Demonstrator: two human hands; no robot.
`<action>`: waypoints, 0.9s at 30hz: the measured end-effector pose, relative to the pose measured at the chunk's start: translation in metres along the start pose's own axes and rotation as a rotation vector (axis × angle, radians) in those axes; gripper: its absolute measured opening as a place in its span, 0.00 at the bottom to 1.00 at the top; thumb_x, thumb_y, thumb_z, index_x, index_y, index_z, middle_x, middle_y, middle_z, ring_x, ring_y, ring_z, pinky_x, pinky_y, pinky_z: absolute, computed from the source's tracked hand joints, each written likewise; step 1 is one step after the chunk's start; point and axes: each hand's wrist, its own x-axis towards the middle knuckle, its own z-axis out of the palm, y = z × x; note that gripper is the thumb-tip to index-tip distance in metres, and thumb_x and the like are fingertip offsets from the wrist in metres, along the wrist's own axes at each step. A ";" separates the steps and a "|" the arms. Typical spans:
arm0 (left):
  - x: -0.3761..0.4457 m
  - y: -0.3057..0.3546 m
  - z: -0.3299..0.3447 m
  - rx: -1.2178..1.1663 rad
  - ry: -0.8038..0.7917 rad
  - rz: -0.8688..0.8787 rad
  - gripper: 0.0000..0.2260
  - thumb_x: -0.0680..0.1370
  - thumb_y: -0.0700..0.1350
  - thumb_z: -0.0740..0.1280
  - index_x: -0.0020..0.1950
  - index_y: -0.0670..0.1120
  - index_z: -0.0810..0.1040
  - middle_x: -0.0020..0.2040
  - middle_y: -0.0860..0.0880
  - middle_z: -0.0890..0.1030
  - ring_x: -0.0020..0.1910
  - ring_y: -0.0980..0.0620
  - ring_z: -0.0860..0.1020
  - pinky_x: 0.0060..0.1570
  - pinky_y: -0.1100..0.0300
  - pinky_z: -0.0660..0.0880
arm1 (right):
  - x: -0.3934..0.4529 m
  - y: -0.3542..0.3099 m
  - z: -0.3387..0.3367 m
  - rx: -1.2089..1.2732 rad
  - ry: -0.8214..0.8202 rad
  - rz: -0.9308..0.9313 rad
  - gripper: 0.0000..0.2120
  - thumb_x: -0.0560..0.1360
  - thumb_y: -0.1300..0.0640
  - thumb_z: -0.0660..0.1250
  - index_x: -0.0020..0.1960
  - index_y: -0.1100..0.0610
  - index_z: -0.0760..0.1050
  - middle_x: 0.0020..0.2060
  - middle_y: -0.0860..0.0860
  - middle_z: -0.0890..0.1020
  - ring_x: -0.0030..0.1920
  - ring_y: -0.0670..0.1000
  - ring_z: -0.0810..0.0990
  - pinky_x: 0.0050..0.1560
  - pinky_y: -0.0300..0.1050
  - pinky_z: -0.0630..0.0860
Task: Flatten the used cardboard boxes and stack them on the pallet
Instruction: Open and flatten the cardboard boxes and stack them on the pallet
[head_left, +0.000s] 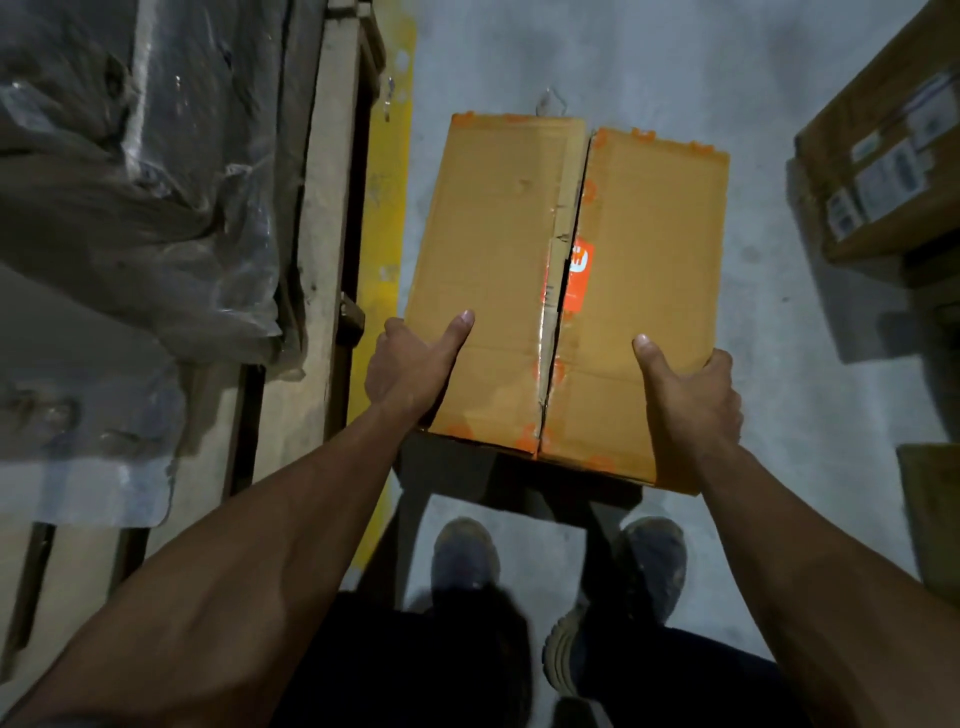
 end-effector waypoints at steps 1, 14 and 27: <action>-0.002 -0.002 -0.002 -0.038 -0.024 -0.003 0.39 0.70 0.74 0.64 0.65 0.43 0.71 0.59 0.46 0.78 0.57 0.40 0.77 0.52 0.49 0.74 | -0.003 0.000 0.000 0.032 -0.019 0.000 0.43 0.70 0.26 0.64 0.74 0.54 0.61 0.66 0.57 0.74 0.65 0.64 0.73 0.64 0.60 0.70; -0.043 -0.065 -0.021 -0.467 -0.260 -0.075 0.26 0.70 0.56 0.79 0.62 0.43 0.79 0.55 0.46 0.83 0.55 0.46 0.81 0.59 0.53 0.76 | -0.080 0.058 -0.003 0.313 -0.066 0.124 0.37 0.71 0.36 0.73 0.70 0.58 0.69 0.60 0.56 0.78 0.59 0.59 0.75 0.58 0.51 0.73; -0.065 0.009 -0.106 -0.332 -0.205 0.123 0.41 0.67 0.71 0.70 0.65 0.39 0.77 0.59 0.41 0.80 0.57 0.39 0.79 0.58 0.48 0.77 | -0.120 0.000 -0.066 0.441 0.087 0.071 0.34 0.76 0.34 0.65 0.70 0.57 0.68 0.60 0.57 0.75 0.59 0.61 0.73 0.60 0.55 0.72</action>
